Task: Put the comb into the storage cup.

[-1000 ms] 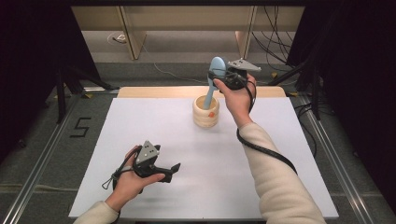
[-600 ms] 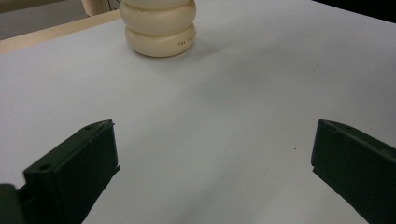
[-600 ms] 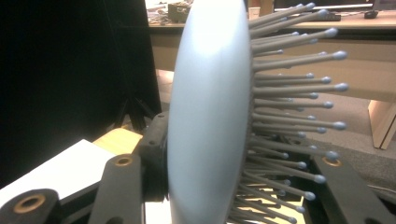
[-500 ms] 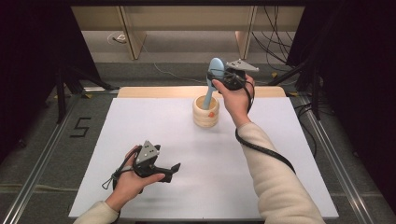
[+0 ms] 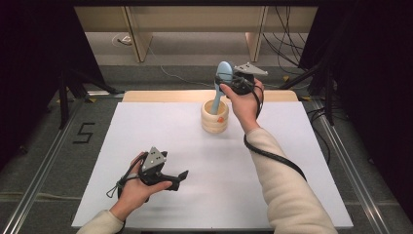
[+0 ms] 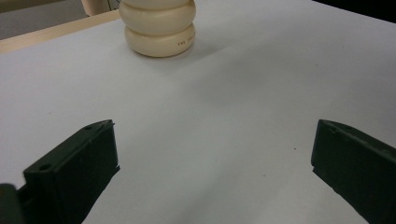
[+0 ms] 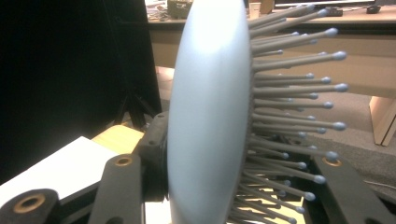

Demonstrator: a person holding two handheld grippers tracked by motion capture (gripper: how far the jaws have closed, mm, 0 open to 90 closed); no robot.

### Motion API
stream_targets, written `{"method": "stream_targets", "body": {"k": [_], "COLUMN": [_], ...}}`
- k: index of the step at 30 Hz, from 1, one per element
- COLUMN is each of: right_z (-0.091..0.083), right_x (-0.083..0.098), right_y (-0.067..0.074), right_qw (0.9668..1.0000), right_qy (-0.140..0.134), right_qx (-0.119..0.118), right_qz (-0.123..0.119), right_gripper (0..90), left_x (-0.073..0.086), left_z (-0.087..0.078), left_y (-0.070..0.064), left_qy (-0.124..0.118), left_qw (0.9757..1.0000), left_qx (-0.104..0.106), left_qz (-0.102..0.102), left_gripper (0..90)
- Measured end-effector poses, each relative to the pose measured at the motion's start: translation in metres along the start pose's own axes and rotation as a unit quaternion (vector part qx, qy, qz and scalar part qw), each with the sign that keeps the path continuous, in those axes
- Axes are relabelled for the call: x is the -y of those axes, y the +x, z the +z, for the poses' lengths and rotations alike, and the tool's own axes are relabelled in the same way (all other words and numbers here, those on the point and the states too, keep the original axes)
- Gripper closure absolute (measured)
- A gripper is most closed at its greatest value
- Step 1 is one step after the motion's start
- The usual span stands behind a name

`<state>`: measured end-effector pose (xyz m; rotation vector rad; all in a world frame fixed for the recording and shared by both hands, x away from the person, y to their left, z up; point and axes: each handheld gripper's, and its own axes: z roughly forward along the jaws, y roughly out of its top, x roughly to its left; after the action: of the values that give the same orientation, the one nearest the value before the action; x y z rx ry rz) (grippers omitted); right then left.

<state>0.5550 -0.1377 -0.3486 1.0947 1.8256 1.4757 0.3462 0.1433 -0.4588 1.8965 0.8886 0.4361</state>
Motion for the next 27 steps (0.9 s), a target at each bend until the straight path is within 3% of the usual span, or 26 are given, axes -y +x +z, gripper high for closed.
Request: {"method": "stream_targets", "body": {"k": [27], "right_z": [0.0077], "right_x": [0.0085], "right_y": [-0.0005], "right_qw": [0.9999], "right_qy": [0.007], "right_qx": [0.003], "right_qz": [0.007], "right_gripper": [50.1], "left_x": [-0.0001], "left_z": [-0.0003], "left_y": [0.0002], "left_qy": [-0.002], "left_qw": [1.0000], "left_qx": [-0.001], "left_qz": [-0.001], "left_gripper": [0.0]}}
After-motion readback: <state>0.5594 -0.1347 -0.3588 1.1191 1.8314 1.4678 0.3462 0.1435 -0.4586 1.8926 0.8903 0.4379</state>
